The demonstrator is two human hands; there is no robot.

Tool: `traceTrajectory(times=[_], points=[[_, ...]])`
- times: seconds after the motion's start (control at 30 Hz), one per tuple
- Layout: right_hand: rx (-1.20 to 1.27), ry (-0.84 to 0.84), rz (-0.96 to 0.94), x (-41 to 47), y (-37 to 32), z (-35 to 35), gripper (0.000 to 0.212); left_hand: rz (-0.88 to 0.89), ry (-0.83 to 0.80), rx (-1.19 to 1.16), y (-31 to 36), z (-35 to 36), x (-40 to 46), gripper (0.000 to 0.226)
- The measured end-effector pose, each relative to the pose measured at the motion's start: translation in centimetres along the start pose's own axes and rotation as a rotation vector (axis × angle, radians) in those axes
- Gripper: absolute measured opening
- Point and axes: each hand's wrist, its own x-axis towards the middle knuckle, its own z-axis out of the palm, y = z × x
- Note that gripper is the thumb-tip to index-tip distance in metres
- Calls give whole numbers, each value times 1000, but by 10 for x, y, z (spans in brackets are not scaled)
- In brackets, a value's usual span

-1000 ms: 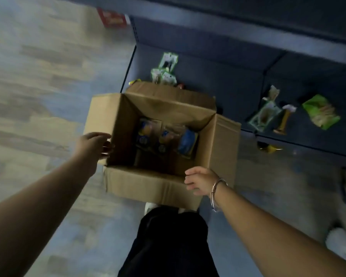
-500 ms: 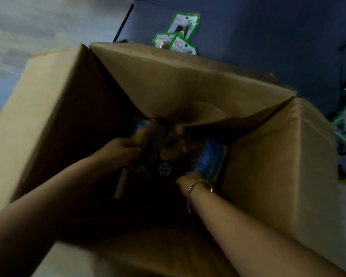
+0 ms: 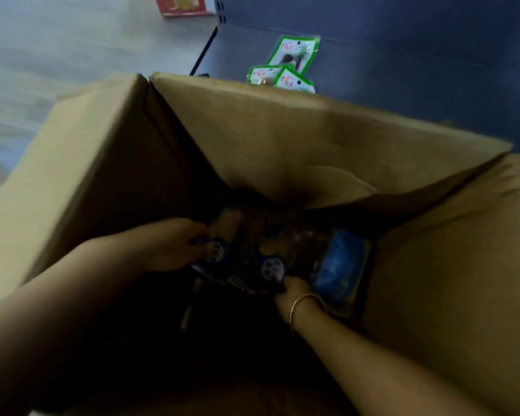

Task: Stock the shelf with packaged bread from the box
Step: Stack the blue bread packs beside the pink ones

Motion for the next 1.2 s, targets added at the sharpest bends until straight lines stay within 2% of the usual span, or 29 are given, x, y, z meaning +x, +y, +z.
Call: traceTrajectory(times=[0.1, 0.3, 0.43, 0.53, 0.6, 0.73, 0.87, 0.97, 1.03, 1.1, 1.2], points=[[-22, 62, -14, -39, -2, -27, 17, -46, 25, -22, 14, -11, -32, 26], [-184, 122, 24, -178, -48, -118, 37, -15, 11, -73, 78, -66, -148, 26], [-295, 108, -7, -302, -107, -202, 42, -53, 9, -207, 120, -142, -242, 15], [-365, 109, -77, -399, -156, -258, 40, -87, 129, -317, 142, -213, -310, 23], [-477, 127, -129, -458, -187, -288, 41, -147, 164, -365, 156, -257, -353, 16], [-679, 99, -174, -572, -243, -342, 44, -204, 109, -195, 196, -341, -438, 14], [-844, 254, -231, -686, -295, -410, 40, -201, 139, -64, 246, -431, -515, 28], [-1024, 323, -190, -748, -326, -450, 37, -135, 167, -9, 284, -490, -569, 23], [-1088, 369, -153, -777, -340, -473, 31, -60, 247, -6, 307, -522, -599, 20], [-1017, 508, -225, -806, -349, -495, 21, 63, 390, -48, 326, -548, -620, 19], [-865, 712, -337, -842, -358, -518, 29, 251, 570, -8, 354, -570, -639, 19]])
